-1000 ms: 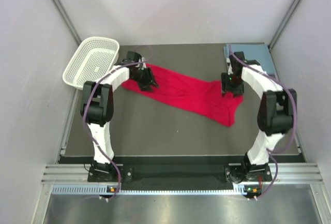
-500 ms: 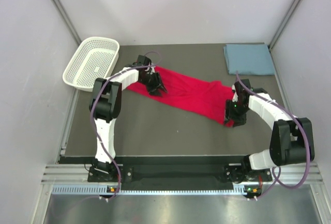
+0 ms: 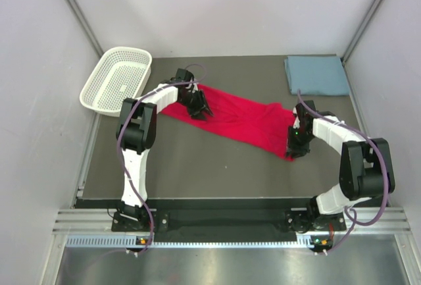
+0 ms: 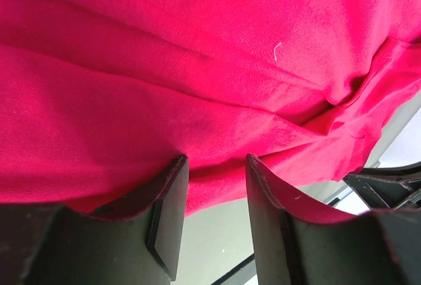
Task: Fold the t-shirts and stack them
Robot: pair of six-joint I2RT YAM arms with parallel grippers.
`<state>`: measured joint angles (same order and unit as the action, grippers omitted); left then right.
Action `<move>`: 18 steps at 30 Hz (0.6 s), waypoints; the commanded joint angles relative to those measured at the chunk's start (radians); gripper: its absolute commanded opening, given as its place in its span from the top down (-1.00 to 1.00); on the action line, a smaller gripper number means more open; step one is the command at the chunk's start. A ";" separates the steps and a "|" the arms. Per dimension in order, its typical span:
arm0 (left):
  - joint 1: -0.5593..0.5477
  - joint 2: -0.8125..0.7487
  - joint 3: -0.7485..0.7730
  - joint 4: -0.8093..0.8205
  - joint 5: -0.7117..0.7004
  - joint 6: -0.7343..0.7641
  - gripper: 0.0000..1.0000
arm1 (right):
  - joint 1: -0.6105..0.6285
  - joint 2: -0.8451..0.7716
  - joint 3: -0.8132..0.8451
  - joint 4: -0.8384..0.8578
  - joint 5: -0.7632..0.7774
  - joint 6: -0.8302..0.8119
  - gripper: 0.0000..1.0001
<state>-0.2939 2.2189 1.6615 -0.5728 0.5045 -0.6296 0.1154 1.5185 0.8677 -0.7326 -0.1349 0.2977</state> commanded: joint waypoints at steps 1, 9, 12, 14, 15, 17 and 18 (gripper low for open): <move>0.002 0.038 0.011 -0.035 -0.070 0.034 0.09 | -0.011 -0.009 0.017 -0.007 0.044 0.021 0.53; 0.007 0.055 0.014 -0.045 -0.081 0.060 0.09 | -0.028 -0.044 -0.045 -0.083 0.173 0.067 1.00; 0.007 0.055 0.015 -0.047 -0.087 0.070 0.08 | -0.031 -0.064 -0.047 -0.097 0.196 0.083 1.00; 0.009 0.053 0.015 -0.051 -0.092 0.079 0.08 | -0.029 -0.058 -0.044 -0.114 0.202 0.083 1.00; 0.009 0.053 0.017 -0.055 -0.089 0.085 0.08 | -0.029 -0.049 -0.044 -0.117 0.199 0.081 0.99; 0.007 0.042 0.017 -0.058 -0.083 0.094 0.09 | -0.029 -0.041 -0.036 -0.120 0.185 0.070 0.91; 0.007 0.029 0.017 -0.059 -0.083 0.106 0.08 | -0.029 -0.041 -0.032 -0.123 0.179 0.066 0.74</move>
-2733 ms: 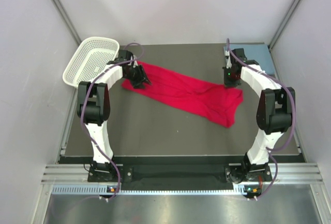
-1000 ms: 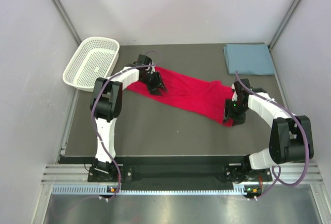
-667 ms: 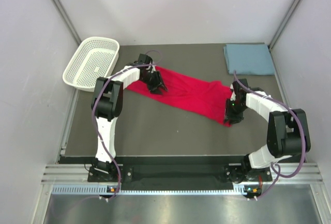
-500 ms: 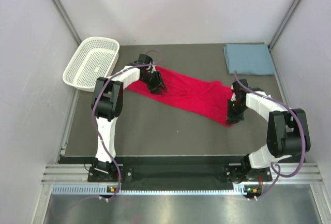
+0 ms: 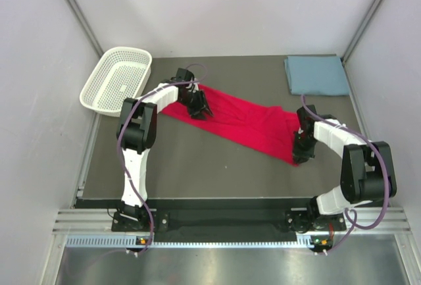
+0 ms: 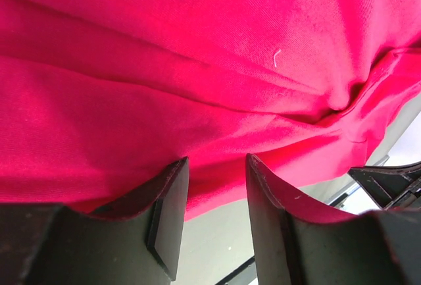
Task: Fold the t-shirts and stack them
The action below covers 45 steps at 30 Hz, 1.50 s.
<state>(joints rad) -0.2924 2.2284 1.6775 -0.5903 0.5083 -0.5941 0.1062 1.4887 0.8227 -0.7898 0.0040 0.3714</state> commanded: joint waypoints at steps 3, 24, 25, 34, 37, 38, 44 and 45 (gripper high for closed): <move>0.004 -0.027 0.005 -0.054 -0.093 0.099 0.03 | -0.022 -0.027 0.062 -0.081 0.033 -0.046 0.22; -0.238 0.089 0.223 0.437 -0.004 0.086 -0.08 | -0.013 -0.077 0.347 -0.149 -0.154 -0.101 -0.11; -0.247 0.102 0.228 0.445 -0.019 0.086 -0.08 | -0.013 -0.090 0.331 -0.147 -0.154 -0.103 -0.11; -0.274 0.158 0.185 0.489 -0.070 0.076 -0.07 | -0.016 -0.203 0.225 -0.137 -0.153 -0.118 -0.12; -0.272 0.166 0.172 0.491 -0.077 0.071 -0.05 | -0.016 -0.223 0.208 -0.138 -0.144 -0.123 -0.11; -0.272 0.169 0.172 0.498 -0.074 0.065 -0.04 | -0.016 -0.228 0.204 -0.137 -0.144 -0.124 -0.12; -0.278 0.198 0.194 0.500 -0.073 0.033 0.11 | -0.016 -0.231 0.188 -0.134 -0.150 -0.127 -0.12; -0.280 0.201 0.198 0.503 -0.068 0.028 0.15 | -0.016 -0.232 0.187 -0.132 -0.150 -0.129 -0.12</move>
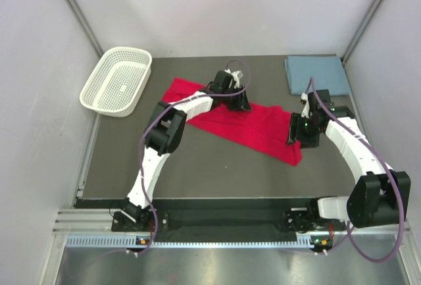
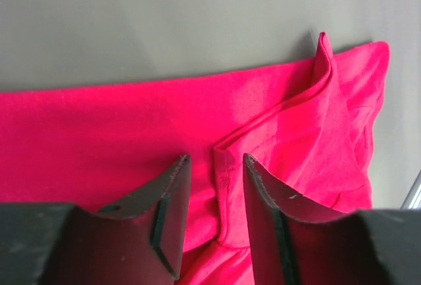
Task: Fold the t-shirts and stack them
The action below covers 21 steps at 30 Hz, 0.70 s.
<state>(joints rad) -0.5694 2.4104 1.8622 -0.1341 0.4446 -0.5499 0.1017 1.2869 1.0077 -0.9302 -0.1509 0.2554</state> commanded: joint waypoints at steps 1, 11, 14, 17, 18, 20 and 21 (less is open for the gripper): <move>-0.007 0.026 0.021 0.048 -0.003 -0.019 0.17 | -0.011 -0.029 0.002 0.008 0.005 -0.013 -0.12; -0.026 0.038 0.045 0.037 0.023 -0.048 0.21 | -0.011 -0.015 -0.021 0.027 -0.001 -0.016 -0.12; -0.027 0.032 0.043 0.031 0.020 -0.044 0.36 | -0.011 -0.011 -0.020 0.025 0.001 -0.025 -0.12; -0.027 0.033 0.051 0.015 0.011 -0.035 0.59 | -0.011 -0.011 -0.015 0.025 0.001 -0.030 -0.12; -0.027 0.036 0.063 0.007 0.009 -0.033 0.68 | -0.011 -0.011 -0.014 0.025 -0.001 -0.028 -0.12; -0.027 0.032 0.078 -0.028 -0.003 -0.013 0.91 | -0.011 -0.008 -0.014 0.024 -0.001 -0.033 -0.12; -0.027 0.024 0.086 -0.039 -0.036 -0.002 0.95 | -0.011 -0.009 -0.015 0.024 -0.001 -0.033 -0.12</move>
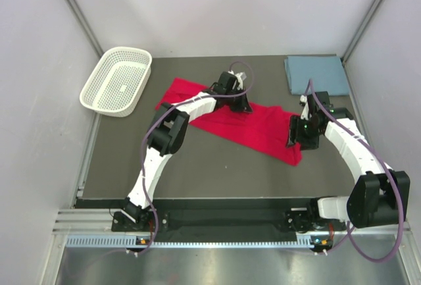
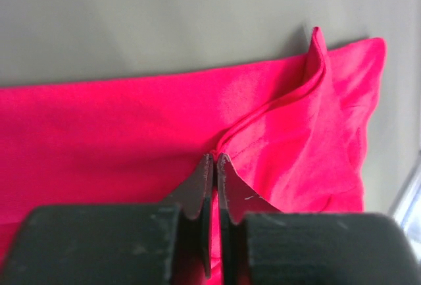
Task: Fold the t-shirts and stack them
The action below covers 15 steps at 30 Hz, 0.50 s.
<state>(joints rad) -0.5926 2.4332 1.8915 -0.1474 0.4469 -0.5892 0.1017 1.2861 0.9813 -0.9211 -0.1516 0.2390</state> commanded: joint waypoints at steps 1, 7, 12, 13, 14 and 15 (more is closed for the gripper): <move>-0.004 -0.022 0.055 -0.027 -0.051 0.063 1.00 | -0.011 -0.008 0.013 0.014 0.001 -0.018 -0.12; -0.010 -0.102 0.041 -0.052 -0.175 0.129 1.00 | -0.011 -0.013 -0.004 0.034 -0.009 -0.012 -0.13; -0.010 -0.108 0.055 -0.072 -0.189 0.121 1.00 | -0.011 0.004 -0.006 0.036 -0.029 -0.010 -0.12; -0.010 -0.105 0.058 -0.078 -0.195 0.123 1.00 | -0.011 0.002 -0.003 0.036 -0.031 -0.009 -0.12; -0.010 -0.103 0.061 -0.083 -0.198 0.124 1.00 | -0.013 0.001 0.000 0.034 -0.031 -0.009 -0.12; -0.010 -0.097 0.070 -0.089 -0.201 0.126 1.00 | -0.013 0.001 0.002 0.036 -0.029 -0.009 -0.13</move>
<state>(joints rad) -0.6025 2.3970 1.9144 -0.2211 0.2867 -0.4900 0.1017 1.2911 0.9741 -0.9085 -0.1669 0.2356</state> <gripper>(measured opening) 0.025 0.562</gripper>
